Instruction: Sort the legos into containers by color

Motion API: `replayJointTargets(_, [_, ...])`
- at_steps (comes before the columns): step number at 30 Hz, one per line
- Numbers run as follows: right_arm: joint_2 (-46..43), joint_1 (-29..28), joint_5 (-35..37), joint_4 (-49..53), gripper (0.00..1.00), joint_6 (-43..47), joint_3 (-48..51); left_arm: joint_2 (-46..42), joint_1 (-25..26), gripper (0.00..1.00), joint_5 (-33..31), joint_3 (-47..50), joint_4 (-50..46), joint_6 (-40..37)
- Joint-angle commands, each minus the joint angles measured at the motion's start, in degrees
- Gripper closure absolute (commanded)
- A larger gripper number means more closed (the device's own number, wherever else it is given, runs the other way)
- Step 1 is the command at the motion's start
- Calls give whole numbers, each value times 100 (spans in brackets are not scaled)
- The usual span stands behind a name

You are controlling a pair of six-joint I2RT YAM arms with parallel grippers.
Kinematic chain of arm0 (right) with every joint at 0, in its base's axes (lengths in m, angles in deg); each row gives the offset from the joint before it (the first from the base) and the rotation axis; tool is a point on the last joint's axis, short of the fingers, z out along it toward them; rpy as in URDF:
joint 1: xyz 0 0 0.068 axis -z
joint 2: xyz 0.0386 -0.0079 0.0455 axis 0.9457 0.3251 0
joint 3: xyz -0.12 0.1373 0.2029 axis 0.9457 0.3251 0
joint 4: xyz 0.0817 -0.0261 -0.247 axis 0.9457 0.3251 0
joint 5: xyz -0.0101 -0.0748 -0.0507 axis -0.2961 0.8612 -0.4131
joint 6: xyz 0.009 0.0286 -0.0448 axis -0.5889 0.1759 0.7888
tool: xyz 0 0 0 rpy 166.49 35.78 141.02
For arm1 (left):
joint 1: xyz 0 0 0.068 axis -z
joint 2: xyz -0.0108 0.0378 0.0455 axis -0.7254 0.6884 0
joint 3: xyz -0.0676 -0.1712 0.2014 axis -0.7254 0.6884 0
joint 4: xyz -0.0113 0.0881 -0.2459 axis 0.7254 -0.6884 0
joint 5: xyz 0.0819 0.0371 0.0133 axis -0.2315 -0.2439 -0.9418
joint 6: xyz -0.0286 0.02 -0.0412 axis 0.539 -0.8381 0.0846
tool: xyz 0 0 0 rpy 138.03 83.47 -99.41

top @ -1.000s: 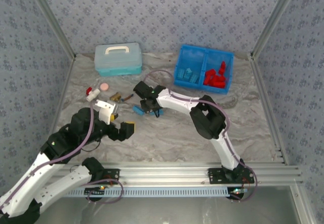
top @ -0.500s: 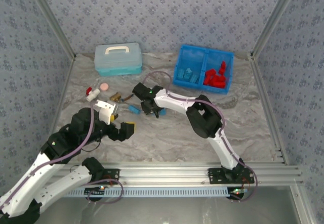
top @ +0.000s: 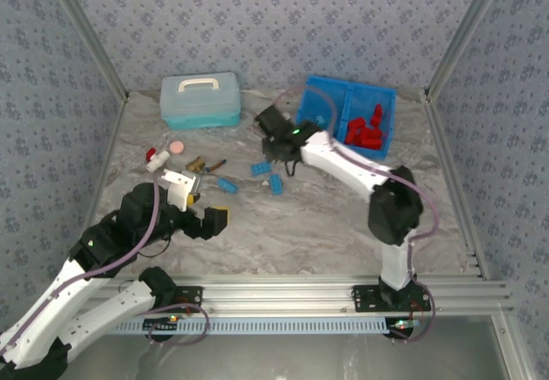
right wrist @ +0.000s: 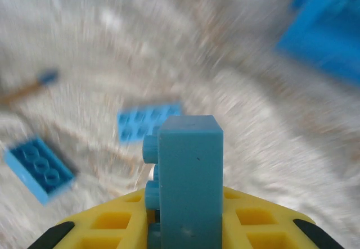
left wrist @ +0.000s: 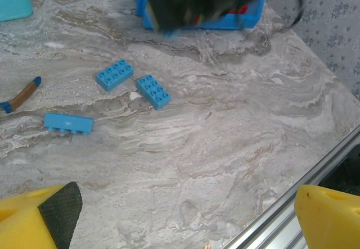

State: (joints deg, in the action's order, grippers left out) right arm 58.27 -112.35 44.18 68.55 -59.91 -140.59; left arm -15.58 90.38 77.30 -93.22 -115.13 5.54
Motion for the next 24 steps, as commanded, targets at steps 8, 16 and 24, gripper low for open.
replayJointTargets(8, [1567,1839,281,391,71,517,-2099,-20,16,1,-95,-22,-40,44])
replayJointTargets(16, [3667,2368,-7,853,70,669,-4601,85,18,1,-195,-108,-154,16])
replayJointTargets(24, [3960,2435,-257,574,55,866,-4989,315,15,1,-237,-104,-76,-104])
